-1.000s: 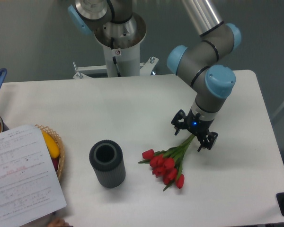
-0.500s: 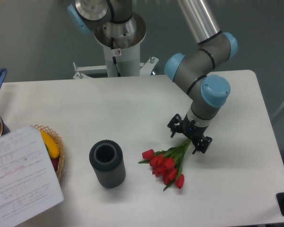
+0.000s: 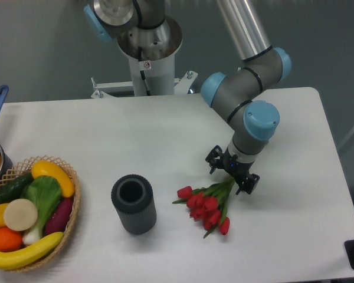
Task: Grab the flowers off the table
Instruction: 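Close the gripper around the green tulip stems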
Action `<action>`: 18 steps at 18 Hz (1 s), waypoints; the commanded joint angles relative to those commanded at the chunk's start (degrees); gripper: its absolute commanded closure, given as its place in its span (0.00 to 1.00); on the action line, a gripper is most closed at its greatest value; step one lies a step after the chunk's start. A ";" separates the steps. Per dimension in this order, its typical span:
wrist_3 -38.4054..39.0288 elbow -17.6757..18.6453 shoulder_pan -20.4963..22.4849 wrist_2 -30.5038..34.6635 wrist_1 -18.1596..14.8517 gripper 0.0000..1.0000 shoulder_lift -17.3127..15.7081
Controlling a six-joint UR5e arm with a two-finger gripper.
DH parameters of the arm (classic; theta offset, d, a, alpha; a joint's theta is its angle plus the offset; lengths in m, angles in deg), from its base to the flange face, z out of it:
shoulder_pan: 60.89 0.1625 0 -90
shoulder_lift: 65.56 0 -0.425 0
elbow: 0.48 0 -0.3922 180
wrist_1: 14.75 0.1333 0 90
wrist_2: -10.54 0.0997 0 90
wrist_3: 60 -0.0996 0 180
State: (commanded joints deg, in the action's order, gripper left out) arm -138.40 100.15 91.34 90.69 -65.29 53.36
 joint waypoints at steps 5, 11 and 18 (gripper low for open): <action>0.00 -0.09 0.00 0.09 0.09 0.32 0.18; 0.62 -0.44 -0.09 0.09 0.35 0.53 0.18; 0.35 -1.14 0.00 0.26 0.44 0.60 -0.09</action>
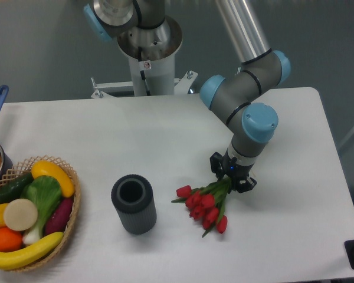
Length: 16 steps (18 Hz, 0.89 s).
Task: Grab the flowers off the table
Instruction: 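Close the gripper around the green tulip stems, then lift the gripped red tulip bouquet up off the table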
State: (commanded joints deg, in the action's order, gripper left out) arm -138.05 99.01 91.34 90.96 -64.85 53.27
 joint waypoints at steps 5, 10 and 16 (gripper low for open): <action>0.09 -2.64 0.35 -0.44 -0.35 0.60 -0.70; 0.44 -3.69 0.79 -3.59 -0.44 0.60 -4.82; 5.88 -3.17 0.70 -8.61 -0.70 0.60 -9.57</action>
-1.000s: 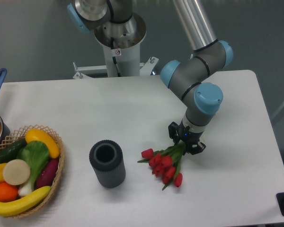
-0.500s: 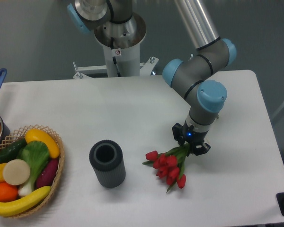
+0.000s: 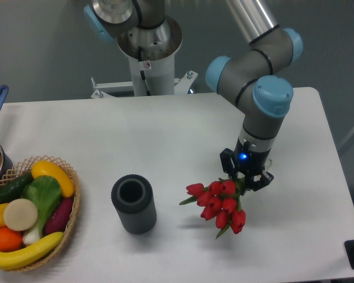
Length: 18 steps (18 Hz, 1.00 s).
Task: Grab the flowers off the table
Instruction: 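Lift the gripped red tulip bouquet up off the table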
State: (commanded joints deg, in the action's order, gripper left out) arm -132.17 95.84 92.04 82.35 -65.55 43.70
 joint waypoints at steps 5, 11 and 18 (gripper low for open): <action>0.62 0.18 0.18 -4.13 -0.44 0.61 -1.68; 5.19 0.62 2.55 -17.38 -0.27 0.68 -4.58; 10.63 1.50 6.76 -30.49 0.00 0.68 -8.53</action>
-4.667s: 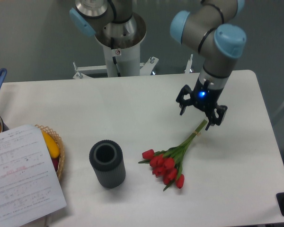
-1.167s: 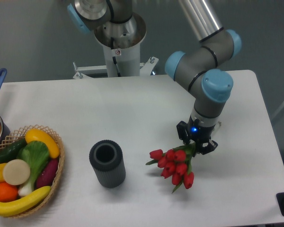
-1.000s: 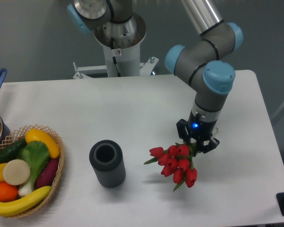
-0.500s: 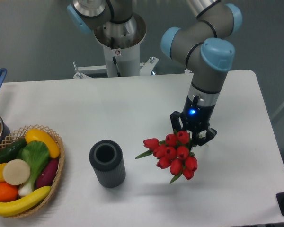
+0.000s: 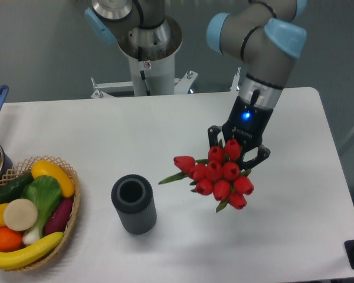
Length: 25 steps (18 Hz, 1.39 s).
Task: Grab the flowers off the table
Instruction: 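Lift the gripped red tulip bouquet up off the table, then hold the red tulip bouquet raised above the table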
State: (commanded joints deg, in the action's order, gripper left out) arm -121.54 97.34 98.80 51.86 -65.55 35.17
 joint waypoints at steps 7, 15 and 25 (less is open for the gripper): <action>3.17 -0.09 3.43 -9.67 0.18 0.68 -0.71; 3.09 0.09 4.40 -11.62 0.26 0.68 -0.71; 2.65 1.23 4.93 -11.62 0.44 0.67 -1.67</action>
State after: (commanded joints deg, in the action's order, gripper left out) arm -118.89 98.57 103.73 40.24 -65.11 33.50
